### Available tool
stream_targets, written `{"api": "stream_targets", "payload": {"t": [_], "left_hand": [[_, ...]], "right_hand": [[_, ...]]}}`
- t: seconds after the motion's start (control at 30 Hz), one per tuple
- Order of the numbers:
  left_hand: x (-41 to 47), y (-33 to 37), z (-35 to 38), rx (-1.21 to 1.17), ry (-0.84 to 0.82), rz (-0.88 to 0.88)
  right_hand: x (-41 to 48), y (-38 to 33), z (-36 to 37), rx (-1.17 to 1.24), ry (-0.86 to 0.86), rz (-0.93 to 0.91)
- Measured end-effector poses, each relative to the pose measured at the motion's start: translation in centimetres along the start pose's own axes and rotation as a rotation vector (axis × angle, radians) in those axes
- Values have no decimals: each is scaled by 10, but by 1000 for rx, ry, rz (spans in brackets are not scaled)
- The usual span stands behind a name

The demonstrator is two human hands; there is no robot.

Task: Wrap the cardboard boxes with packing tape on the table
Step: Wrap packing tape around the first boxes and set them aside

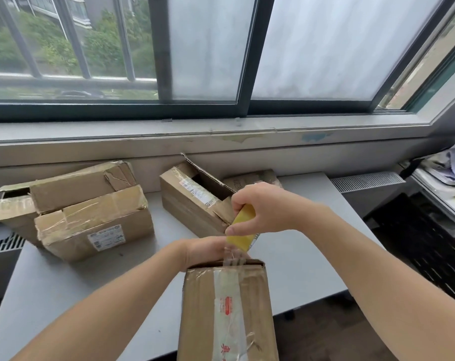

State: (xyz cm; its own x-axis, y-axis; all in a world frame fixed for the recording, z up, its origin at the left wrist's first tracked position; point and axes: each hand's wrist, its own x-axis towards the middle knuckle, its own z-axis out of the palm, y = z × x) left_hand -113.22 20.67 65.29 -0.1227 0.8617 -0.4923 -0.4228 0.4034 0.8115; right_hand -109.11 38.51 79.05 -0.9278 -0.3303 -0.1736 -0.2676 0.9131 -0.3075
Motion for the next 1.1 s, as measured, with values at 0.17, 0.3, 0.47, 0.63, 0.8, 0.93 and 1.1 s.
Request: {"api": "stream_targets", "payload": {"t": [0.17, 0.3, 0.47, 0.63, 0.8, 0.93, 1.1], "left_hand": [[-6, 3, -3, 45, 132, 18], [-9, 15, 8, 246, 30, 18], [-7, 14, 3, 110, 106, 15], [-11, 12, 4, 76, 286, 91], [-20, 6, 0, 4, 278, 66], [-18, -1, 2, 174, 331, 125], [-36, -9, 3, 228, 210, 105]], "right_hand": [[9, 4, -2, -67, 16, -36], [23, 5, -7, -255, 115, -143], [33, 13, -2, -313, 117, -130], [39, 21, 9, -314, 63, -67], [41, 21, 15, -272, 94, -80], [38, 20, 13, -267, 127, -71], [28, 22, 10, -244, 152, -50]]}}
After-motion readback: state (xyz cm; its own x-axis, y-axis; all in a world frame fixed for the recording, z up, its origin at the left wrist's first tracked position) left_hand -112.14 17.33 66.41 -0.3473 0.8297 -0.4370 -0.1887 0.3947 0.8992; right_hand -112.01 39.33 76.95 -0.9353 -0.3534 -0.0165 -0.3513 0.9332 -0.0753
